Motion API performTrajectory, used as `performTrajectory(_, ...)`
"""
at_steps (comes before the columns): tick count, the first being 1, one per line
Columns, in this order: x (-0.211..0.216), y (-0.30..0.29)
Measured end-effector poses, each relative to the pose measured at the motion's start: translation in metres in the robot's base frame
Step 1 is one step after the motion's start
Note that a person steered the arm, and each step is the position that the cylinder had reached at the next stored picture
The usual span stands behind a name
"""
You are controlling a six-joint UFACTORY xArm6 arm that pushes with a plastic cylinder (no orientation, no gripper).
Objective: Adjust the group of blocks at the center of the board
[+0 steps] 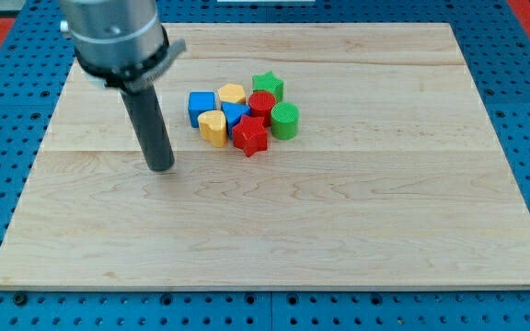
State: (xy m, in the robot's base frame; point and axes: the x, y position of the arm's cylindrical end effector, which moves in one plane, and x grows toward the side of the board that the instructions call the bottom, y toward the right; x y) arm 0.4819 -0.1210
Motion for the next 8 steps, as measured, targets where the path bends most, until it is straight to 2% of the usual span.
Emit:
performTrajectory(1,0.026,0.086)
performTrajectory(2,0.017,0.157)
performTrajectory(3,-0.014,0.177)
performTrajectory(5,-0.062,0.183)
performTrajectory(6,-0.085,0.168)
performTrajectory(7,-0.091,0.135)
performTrajectory(8,-0.092,0.163)
